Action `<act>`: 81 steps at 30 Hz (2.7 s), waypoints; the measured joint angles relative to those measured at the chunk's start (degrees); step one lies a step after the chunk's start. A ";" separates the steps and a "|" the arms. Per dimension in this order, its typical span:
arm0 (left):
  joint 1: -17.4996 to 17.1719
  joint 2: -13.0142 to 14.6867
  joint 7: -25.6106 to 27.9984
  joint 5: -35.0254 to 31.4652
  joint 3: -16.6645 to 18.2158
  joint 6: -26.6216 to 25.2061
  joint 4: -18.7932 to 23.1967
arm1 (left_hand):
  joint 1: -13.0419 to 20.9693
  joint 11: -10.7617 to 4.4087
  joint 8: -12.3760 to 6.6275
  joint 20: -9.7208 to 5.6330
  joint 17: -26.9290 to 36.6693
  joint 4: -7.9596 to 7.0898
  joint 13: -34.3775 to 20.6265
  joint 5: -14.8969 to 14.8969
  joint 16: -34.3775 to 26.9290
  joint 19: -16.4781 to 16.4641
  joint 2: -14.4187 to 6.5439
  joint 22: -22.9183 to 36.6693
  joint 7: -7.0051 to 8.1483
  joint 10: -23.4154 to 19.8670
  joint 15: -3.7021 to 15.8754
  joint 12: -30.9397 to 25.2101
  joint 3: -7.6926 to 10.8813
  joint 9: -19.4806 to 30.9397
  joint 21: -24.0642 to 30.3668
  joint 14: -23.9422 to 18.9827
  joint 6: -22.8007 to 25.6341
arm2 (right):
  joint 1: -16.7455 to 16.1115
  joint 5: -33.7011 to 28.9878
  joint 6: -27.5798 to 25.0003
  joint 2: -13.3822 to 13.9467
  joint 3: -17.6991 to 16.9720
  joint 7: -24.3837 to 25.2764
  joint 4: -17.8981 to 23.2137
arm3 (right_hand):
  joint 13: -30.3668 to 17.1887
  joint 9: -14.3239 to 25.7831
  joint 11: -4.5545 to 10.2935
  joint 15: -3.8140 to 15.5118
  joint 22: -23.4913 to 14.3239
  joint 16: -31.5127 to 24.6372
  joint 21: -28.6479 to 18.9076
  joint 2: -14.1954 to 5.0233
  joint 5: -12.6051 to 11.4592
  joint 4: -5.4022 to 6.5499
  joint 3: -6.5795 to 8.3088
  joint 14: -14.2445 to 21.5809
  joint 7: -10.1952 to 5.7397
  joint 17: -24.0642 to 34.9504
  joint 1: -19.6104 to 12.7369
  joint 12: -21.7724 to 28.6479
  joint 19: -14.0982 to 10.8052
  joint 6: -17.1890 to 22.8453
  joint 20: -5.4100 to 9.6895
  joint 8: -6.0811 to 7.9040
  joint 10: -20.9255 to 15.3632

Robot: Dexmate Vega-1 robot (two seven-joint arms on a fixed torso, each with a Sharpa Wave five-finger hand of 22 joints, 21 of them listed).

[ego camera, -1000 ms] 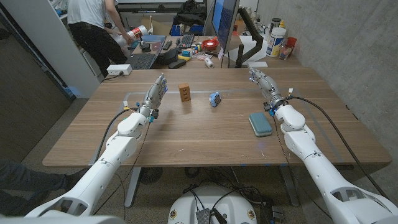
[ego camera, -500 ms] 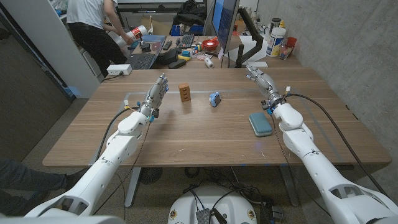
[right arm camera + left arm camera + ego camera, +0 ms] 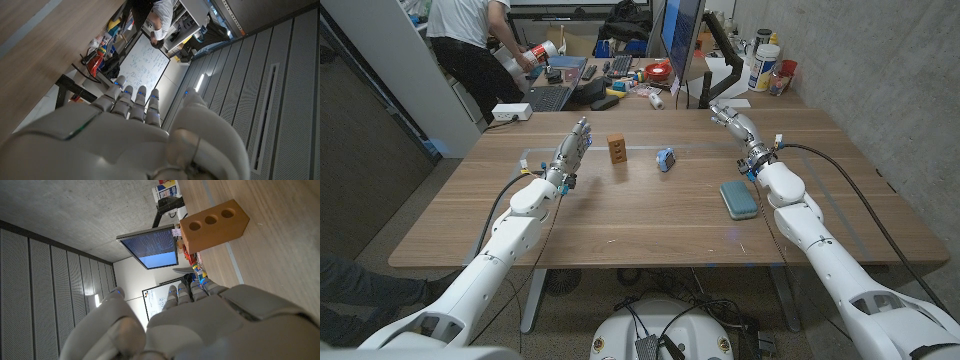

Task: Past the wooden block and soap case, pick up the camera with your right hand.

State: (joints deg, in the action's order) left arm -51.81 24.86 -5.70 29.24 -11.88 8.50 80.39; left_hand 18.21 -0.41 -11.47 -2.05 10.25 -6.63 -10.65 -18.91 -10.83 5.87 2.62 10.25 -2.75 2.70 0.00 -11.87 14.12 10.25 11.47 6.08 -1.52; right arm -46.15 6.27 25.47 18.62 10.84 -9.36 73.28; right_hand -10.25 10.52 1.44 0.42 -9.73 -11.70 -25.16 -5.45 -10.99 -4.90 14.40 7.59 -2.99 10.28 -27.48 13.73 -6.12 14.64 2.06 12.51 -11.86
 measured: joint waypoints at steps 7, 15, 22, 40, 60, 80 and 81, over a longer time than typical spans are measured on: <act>0.14 -0.15 -0.31 0.00 -0.20 0.16 -0.37 | 0.22 0.00 0.00 0.00 0.00 0.00 0.00 0.00 0.00 0.00 -0.22 0.00 0.00 0.00 0.00 0.00 0.00 0.00 0.00 0.00 0.00 | 0.63 -3.01 0.26 1.09 1.08 0.56 0.41 | 0.00 0.00 -0.11 0.31 0.00 0.27 0.38 0.02 0.00 -0.24 0.24 0.31 0.01 0.00 -0.63 0.00 -0.39 0.00 -0.02 -0.26 0.11; 0.09 -0.31 -0.43 0.06 -0.35 0.18 -0.56 | 0.22 0.00 0.00 0.00 0.00 0.00 -0.09 0.00 0.00 0.00 -0.22 0.00 0.00 0.00 0.00 0.00 0.00 0.30 0.00 0.00 -0.01 | 0.94 -5.89 0.25 2.38 2.09 1.22 1.45 | 0.00 0.00 -0.12 0.30 0.00 0.26 0.59 0.00 0.00 -0.90 0.43 0.30 -0.31 -0.09 -1.36 -0.43 -0.39 -0.32 -0.02 -0.26 0.11; -0.28 -0.32 -0.43 0.10 -0.36 0.18 -0.51 | 0.22 0.00 0.00 0.00 0.00 0.00 -0.17 0.00 0.00 0.00 -0.22 0.00 0.00 0.01 0.00 0.00 0.00 0.30 0.00 0.00 -0.01 | 1.04 -7.90 -0.15 3.20 2.78 1.74 2.45 | 0.00 0.00 -0.24 0.30 0.00 0.47 0.97 0.28 0.00 -1.59 0.64 0.30 -0.61 -0.16 -2.25 -0.69 -0.39 -0.63 -0.02 -0.71 0.69; -1.03 -0.20 -0.17 0.29 0.01 0.18 0.33 | 0.22 0.21 0.00 0.00 0.00 0.25 -0.16 -0.19 0.00 0.00 -0.22 0.00 0.00 0.22 -0.21 0.00 -0.25 0.29 0.00 0.21 -0.01 | 0.92 -16.15 -3.83 5.14 4.40 4.83 6.42 | 0.00 0.30 -0.84 -0.32 0.00 0.68 2.30 2.13 0.00 -3.25 0.39 0.50 -0.69 -0.15 -4.09 -0.88 -0.38 -1.97 -0.02 -1.14 1.45; -0.17 -0.87 -0.86 0.50 -0.20 1.10 -1.57 | 0.45 0.21 0.00 0.00 0.00 0.13 -0.15 -0.39 0.00 0.00 -0.46 -0.01 0.00 0.22 -0.21 0.01 -0.49 0.28 0.00 0.21 -0.01 | 0.11 -23.55 -9.49 6.82 7.31 7.41 13.17 | -0.30 0.29 -1.32 -1.57 0.00 0.90 3.71 4.21 0.00 -3.72 -0.08 -0.14 -0.27 0.00 -4.28 -1.36 0.50 -3.83 -2.87 -1.59 1.93; 0.39 -0.93 -1.41 0.56 -0.32 1.41 -2.56 | 0.45 0.65 0.00 0.01 -0.01 0.31 -0.15 -0.39 0.00 0.00 -0.45 -0.01 -0.01 0.66 -0.81 0.23 -0.78 0.28 0.00 0.25 0.61 | -0.22 -28.94 -16.59 8.08 9.24 6.97 18.34 | -0.29 0.28 -1.76 -4.55 0.00 1.34 5.89 7.27 -0.90 -3.22 -1.51 -2.66 -0.07 -0.01 -3.58 -2.43 0.46 -6.68 -7.82 -1.92 4.63; 0.39 -0.93 -1.41 0.56 -0.32 1.41 -2.56 | 0.45 0.75 0.00 0.00 0.00 0.31 -0.15 -0.39 0.00 0.00 -0.45 -0.01 0.00 0.77 -1.06 0.23 -0.78 0.28 0.00 0.01 0.61 | -0.22 -28.98 -16.62 8.08 9.24 6.97 18.34 | -0.29 0.28 -1.83 -4.55 0.00 1.34 5.89 7.26 -0.90 -3.43 -1.73 -2.66 -0.08 -0.01 -3.60 -2.43 0.55 -6.68 -8.14 -1.92 4.69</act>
State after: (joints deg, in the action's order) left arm -51.42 23.93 -7.11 29.80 -12.20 9.91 77.84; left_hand 18.67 0.35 -11.47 -2.04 10.25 -6.32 -10.79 -19.30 -10.83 5.87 2.17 10.25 -2.76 3.46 -1.06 -11.64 13.34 10.53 11.47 6.09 -0.91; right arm -46.37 -22.71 8.85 26.70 20.08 -2.39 91.62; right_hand -10.54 10.80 -0.38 -4.13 -9.73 -10.36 -19.28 1.81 -11.89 -8.34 12.67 4.94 -3.06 10.27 -31.08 11.30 -5.57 7.96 -6.08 10.59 -7.17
